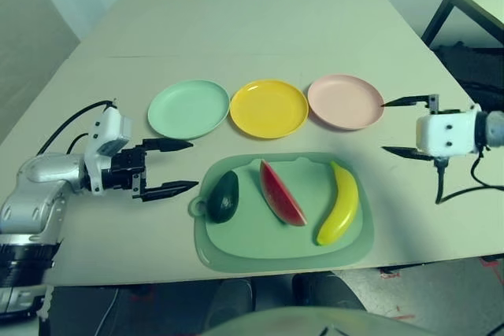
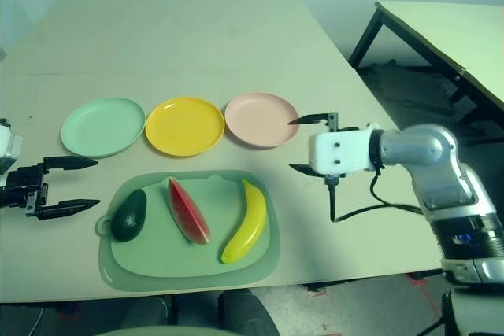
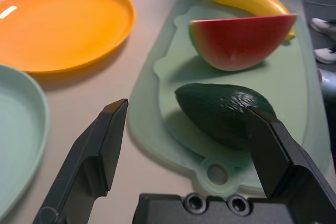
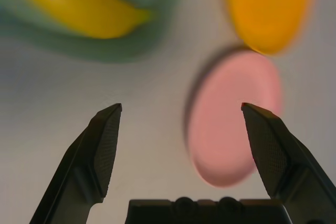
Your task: Place the fruits into color-matched plates.
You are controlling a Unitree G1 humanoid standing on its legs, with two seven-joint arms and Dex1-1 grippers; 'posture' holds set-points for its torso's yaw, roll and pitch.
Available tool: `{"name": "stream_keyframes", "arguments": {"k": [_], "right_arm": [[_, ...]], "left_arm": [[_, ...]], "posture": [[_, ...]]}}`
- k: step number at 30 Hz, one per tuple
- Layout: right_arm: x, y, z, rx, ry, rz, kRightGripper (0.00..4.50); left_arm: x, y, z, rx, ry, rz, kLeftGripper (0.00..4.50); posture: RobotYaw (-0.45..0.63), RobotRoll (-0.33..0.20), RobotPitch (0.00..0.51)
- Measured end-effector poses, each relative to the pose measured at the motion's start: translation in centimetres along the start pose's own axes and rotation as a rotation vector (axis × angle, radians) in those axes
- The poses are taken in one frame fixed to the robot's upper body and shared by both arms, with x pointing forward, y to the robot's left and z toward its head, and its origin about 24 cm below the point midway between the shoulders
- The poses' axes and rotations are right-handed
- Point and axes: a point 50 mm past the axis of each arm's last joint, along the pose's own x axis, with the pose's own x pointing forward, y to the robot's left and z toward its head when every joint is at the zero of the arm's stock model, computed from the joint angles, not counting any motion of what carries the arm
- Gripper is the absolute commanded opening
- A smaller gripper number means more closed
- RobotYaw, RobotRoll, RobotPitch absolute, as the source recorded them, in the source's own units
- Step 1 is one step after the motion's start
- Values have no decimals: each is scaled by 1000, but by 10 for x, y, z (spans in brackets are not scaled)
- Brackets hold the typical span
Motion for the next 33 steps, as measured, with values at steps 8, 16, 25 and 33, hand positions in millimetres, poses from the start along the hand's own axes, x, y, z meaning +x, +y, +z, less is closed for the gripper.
{"name": "stream_keyframes", "arguments": {"k": [8, 16, 25, 33], "right_arm": [[12, 0, 26, -146, -29, 209, 4500], [32, -8, 47, -220, -113, 225, 4500], [49, -7, 54, -239, -132, 270, 4500], [56, -4, 57, -248, -128, 293, 4500]], "left_arm": [[1, 2, 1, 7, -5, 10, 4469], [9, 4, 2, 9, -29, 21, 4469], [15, -1, 13, -22, -45, -83, 4469], [16, 0, 23, -20, -61, -108, 4469]], "posture": [[-4, 0, 77], [0, 0, 80], [14, 0, 81], [17, 0, 82]]}}
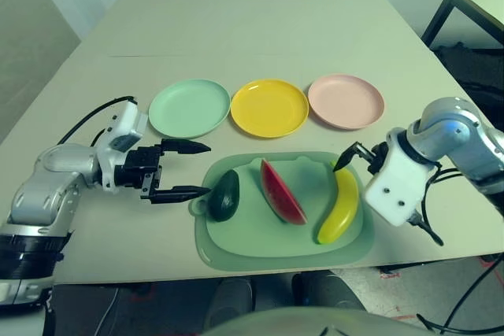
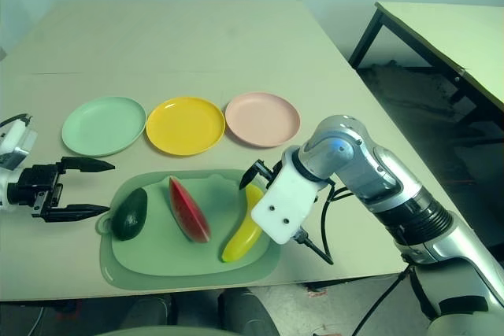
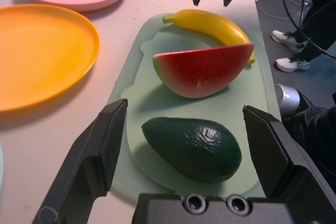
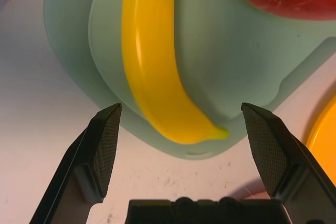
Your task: Place the fruits into color-matched plates.
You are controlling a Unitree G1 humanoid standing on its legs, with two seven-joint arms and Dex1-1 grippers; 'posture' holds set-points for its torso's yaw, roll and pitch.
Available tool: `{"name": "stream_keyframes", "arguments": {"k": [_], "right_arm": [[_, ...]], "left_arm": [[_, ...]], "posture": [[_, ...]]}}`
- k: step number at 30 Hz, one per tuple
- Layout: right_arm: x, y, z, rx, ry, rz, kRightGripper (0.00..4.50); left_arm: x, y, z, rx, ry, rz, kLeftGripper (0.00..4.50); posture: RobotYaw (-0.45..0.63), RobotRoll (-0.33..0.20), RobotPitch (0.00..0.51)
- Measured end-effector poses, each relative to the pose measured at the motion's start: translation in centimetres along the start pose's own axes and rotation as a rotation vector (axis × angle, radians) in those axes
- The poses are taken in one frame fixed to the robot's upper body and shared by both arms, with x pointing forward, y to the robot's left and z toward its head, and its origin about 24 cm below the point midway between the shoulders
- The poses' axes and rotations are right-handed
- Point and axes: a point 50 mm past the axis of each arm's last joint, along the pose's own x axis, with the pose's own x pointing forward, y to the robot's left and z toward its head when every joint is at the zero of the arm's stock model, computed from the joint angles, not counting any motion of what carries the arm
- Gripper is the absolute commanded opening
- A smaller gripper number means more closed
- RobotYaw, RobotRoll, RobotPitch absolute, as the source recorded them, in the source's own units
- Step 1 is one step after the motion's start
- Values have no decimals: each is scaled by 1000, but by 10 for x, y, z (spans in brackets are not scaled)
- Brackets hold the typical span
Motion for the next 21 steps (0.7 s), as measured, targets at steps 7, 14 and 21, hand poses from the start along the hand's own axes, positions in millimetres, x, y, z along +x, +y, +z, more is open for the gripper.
{"name": "stream_keyframes", "arguments": {"k": [7, 14, 21], "right_arm": [[13, 5, 1, 9, -12, 25, 4500], [25, 13, 3, 21, -26, 69, 3645], [30, 17, 0, 25, -14, 75, 1663]], "left_arm": [[0, 2, 4, 5, -9, 1, 4469], [-2, 1, 9, 23, -7, 6, 4500], [-5, 0, 10, 23, -9, 29, 4500]], "posture": [[29, 0, 82], [39, 0, 85], [47, 0, 86]]}}
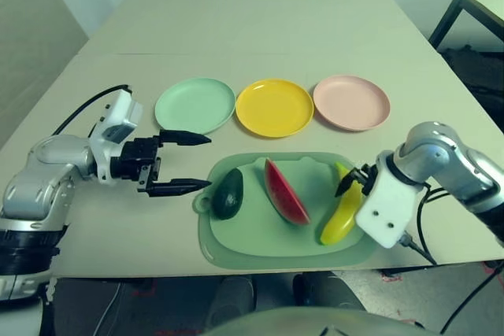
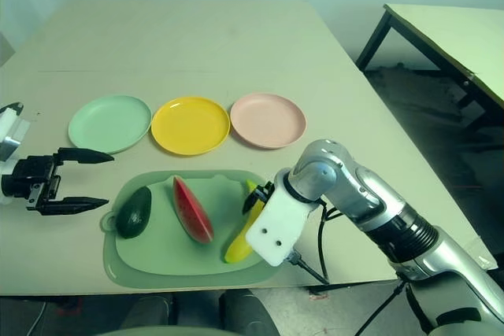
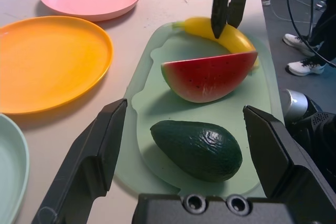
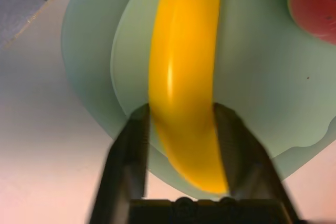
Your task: Place the fruits into color-matched plates.
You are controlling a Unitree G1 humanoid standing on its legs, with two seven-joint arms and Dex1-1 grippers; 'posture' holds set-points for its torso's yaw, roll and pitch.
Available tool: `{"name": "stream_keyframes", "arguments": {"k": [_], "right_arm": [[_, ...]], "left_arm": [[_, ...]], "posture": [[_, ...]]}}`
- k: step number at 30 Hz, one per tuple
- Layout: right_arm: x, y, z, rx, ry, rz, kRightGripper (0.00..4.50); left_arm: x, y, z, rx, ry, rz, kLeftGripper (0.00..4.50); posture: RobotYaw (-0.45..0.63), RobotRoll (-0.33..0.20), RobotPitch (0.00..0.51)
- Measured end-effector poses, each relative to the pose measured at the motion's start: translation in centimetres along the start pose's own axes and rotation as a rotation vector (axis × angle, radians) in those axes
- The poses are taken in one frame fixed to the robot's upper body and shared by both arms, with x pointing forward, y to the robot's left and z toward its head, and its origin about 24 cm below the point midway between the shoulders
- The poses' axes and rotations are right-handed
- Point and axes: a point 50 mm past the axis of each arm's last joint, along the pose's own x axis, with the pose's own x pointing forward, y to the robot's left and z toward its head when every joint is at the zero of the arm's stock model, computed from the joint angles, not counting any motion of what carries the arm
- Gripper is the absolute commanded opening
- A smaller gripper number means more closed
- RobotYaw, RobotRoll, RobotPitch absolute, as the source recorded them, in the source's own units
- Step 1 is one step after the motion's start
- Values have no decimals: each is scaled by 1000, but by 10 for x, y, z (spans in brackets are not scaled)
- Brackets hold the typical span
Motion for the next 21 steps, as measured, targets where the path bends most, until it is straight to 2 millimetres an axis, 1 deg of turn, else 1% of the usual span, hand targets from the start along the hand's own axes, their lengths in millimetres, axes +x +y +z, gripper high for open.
{"name": "stream_keyframes", "arguments": {"k": [7, 10, 12, 15, 18, 21], "right_arm": [[0, 2, -2, 10, 0, 2, 1663], [-3, 6, -4, 24, -3, 22, 1663], [-15, 12, -11, 53, 26, 57, 1663], [-39, 12, -21, 51, 91, 62, 1663], [-49, 4, -29, 53, 106, 41, 1663], [-56, -23, -34, 34, 93, -48, 1663]], "left_arm": [[0, -1, -2, -9, 2, 5, 4500], [-1, -1, -2, -9, 3, 5, 4500], [-2, -1, -2, -11, 11, 7, 4500], [-6, -1, -2, -14, 25, 16, 4500], [-8, 0, -2, -16, 27, 27, 4500], [-11, 0, -4, -23, 28, 39, 4500]], "posture": [[39, 0, 82], [33, 0, 81], [29, 0, 82], [27, 0, 82], [34, 0, 80], [43, 0, 78]]}}
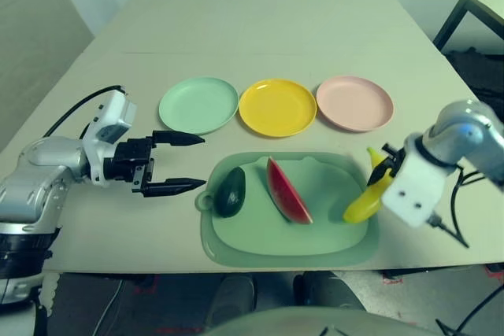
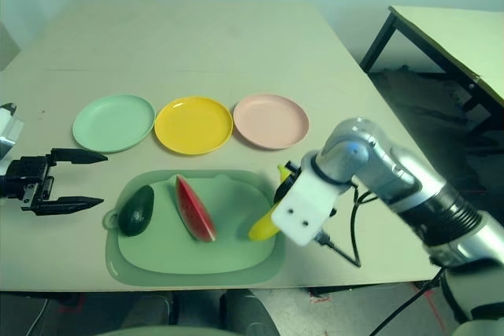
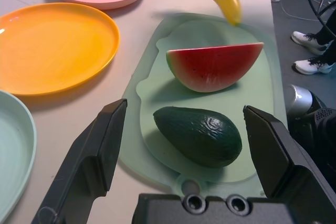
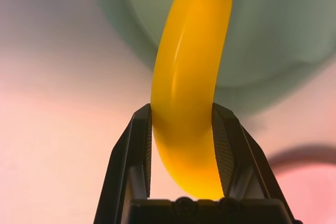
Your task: Place the fruits into color-matched plates.
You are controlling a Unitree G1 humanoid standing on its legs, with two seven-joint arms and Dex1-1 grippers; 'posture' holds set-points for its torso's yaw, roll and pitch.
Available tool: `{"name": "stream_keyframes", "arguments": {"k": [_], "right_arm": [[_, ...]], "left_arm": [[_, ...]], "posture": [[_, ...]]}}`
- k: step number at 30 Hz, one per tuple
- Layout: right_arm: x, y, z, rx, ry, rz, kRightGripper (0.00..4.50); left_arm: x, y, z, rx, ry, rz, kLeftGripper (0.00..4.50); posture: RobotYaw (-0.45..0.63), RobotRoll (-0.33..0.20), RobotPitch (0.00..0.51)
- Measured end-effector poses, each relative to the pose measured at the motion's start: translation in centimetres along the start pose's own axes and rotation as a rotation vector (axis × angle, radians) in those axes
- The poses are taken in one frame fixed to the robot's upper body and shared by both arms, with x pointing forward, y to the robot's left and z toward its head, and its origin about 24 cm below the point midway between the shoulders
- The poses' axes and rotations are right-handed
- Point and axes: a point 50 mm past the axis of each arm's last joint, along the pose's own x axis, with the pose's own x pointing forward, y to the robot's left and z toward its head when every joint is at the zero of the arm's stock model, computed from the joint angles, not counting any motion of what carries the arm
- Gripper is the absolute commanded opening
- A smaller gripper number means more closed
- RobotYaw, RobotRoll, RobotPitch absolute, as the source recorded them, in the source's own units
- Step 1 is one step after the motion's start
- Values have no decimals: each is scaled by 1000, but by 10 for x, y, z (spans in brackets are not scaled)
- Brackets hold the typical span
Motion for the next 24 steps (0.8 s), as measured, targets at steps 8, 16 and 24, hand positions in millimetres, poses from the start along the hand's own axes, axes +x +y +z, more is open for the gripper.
{"name": "stream_keyframes", "arguments": {"k": [8, 16, 24], "right_arm": [[6, -77, -1, -82, -26, -329, 1663], [22, -124, -7, -42, -12, -552, 1663], [51, -131, -17, 24, 13, -540, 1663]], "left_arm": [[-8, -4, -3, -19, 6, 43, 4500], [-13, -8, -1, -24, 11, 80, 4500], [-16, -15, -2, -42, 7, 110, 4500]], "posture": [[71, 0, 73], [99, 0, 78], [137, 0, 88]]}}
